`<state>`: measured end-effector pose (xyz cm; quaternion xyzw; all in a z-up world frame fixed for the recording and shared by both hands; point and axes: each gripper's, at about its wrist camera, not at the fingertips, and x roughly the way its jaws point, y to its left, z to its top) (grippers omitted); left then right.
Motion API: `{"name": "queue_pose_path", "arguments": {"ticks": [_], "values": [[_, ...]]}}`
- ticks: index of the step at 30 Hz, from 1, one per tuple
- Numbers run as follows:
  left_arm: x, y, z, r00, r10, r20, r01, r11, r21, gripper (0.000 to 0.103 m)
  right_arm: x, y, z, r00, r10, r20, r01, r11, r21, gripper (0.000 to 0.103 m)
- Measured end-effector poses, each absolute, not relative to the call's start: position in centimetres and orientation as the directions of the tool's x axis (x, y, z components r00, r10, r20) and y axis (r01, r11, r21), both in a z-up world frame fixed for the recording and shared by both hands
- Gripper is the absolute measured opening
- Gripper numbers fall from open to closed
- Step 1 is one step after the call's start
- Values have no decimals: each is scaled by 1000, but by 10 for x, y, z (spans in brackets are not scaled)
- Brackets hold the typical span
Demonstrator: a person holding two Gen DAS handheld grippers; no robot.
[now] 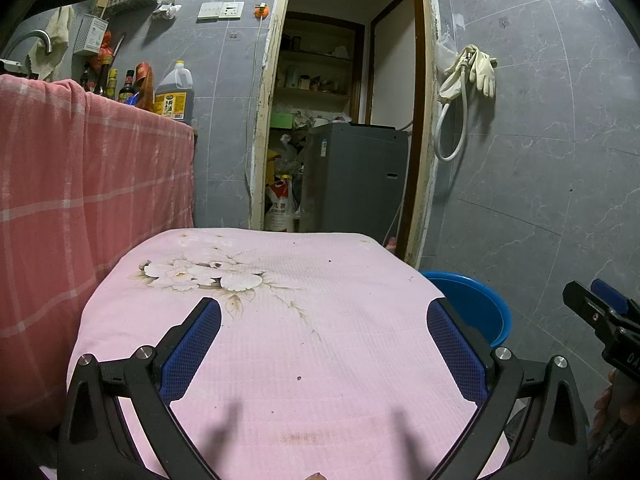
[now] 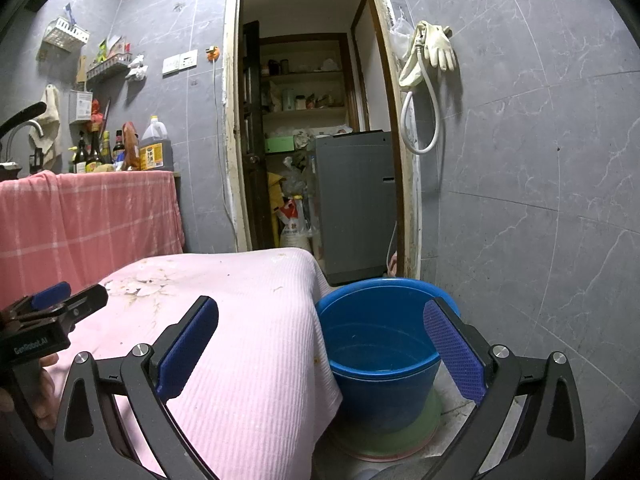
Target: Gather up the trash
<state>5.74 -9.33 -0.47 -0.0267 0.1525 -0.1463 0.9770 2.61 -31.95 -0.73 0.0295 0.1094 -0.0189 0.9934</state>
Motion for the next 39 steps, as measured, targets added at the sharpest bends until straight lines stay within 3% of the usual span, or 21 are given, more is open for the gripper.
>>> {"name": "queue_pose_path", "arguments": {"ticks": [39], "values": [[63,-84,-9,918,-265,-295,254,964,-76,101,25,-319,-9,975,-31,-222,44,997,56,103]]}}
